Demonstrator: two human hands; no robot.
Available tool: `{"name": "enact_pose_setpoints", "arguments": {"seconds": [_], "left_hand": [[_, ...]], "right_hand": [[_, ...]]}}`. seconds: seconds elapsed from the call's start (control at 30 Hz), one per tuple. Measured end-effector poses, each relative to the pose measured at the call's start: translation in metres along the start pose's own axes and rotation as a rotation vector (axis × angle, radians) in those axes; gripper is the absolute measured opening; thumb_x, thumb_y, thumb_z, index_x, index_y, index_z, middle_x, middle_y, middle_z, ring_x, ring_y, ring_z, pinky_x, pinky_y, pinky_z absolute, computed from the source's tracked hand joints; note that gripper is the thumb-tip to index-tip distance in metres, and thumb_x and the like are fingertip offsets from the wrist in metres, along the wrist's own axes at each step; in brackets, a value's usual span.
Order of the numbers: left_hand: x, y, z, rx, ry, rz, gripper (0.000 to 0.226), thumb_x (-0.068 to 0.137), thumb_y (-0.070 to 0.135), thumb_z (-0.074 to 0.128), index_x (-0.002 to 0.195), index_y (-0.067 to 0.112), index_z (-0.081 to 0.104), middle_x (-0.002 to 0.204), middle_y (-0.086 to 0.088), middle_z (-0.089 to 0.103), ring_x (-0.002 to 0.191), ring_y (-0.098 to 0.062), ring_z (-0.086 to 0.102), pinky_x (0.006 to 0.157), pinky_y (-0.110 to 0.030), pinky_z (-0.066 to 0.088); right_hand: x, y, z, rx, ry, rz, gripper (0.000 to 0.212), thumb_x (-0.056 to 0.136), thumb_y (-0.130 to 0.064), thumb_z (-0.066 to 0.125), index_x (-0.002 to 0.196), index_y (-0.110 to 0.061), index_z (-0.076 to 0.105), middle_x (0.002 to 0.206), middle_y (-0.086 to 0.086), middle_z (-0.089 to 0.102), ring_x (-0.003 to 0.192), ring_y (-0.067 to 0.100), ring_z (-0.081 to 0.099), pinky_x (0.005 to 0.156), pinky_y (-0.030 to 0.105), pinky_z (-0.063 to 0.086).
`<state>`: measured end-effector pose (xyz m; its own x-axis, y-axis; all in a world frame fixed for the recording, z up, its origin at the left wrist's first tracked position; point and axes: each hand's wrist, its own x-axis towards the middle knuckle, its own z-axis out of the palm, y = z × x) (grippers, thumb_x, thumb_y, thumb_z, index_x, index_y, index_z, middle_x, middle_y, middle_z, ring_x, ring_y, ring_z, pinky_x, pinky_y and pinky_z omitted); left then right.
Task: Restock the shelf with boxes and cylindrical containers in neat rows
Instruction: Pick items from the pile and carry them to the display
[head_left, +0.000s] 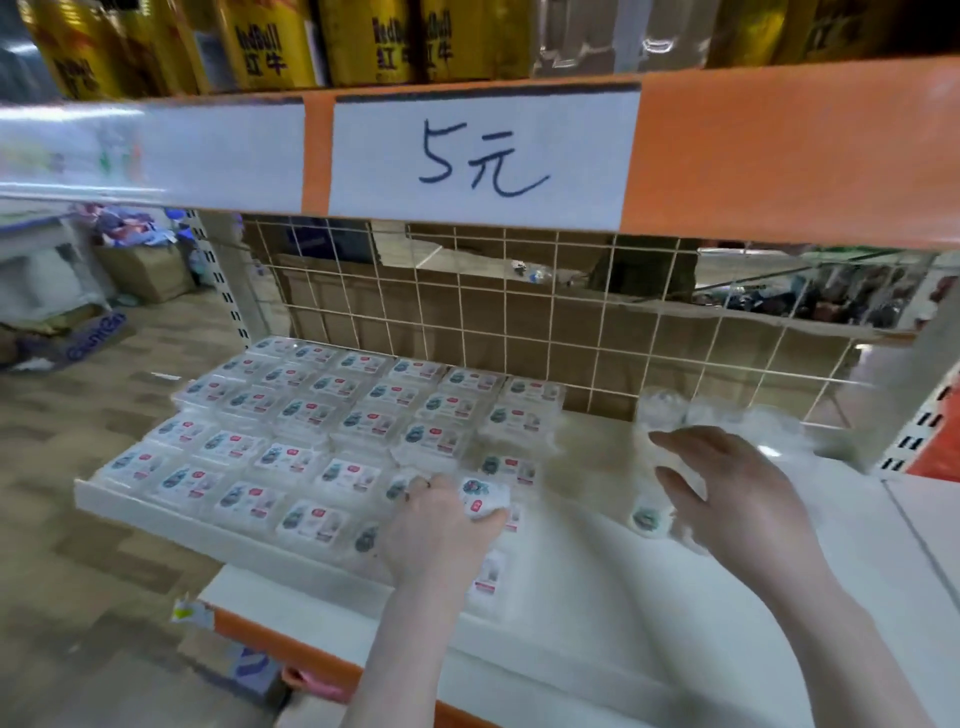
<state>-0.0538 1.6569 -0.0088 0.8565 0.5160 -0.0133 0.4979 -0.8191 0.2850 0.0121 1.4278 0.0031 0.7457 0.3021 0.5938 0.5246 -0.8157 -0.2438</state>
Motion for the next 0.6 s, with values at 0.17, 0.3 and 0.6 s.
{"name": "enact_pose_setpoints", "arguments": {"seconds": [0.17,0.3,0.6], "left_hand": [[-0.001,0.001,0.005,0.031,-0.072,0.054,0.077,0.079,0.072,0.048,0.134,0.019,0.039,0.133,-0.004,0.046,0.118,-0.023,0.049,0.085,-0.034,0.046],[0.001,-0.009,-0.011,-0.008,-0.148,0.191,0.073,0.082,0.066,0.050,0.137,0.021,0.036,0.136,-0.002,0.041,0.121,-0.021,0.046,0.087,-0.032,0.043],[0.031,-0.037,-0.050,0.158,-0.304,0.631,0.093,0.071,0.049,0.075,0.146,0.038,0.023,0.155,0.014,0.018,0.142,-0.006,0.012,0.114,-0.030,0.017]], "right_hand": [[0.003,0.007,0.002,0.054,-0.031,0.019,0.031,0.071,-0.008,0.078,0.101,-0.015,0.072,0.094,0.002,0.068,0.083,0.028,0.064,0.065,0.027,0.043],[0.008,0.011,0.002,0.090,-0.093,0.072,0.028,0.077,-0.009,0.073,0.104,-0.016,0.071,0.098,0.002,0.067,0.086,0.027,0.063,0.070,0.026,0.039],[0.015,0.000,0.013,0.104,-0.136,0.138,0.029,0.082,-0.013,0.068,0.110,-0.019,0.069,0.105,0.001,0.065,0.100,0.026,0.059,0.075,0.029,0.040]]}}
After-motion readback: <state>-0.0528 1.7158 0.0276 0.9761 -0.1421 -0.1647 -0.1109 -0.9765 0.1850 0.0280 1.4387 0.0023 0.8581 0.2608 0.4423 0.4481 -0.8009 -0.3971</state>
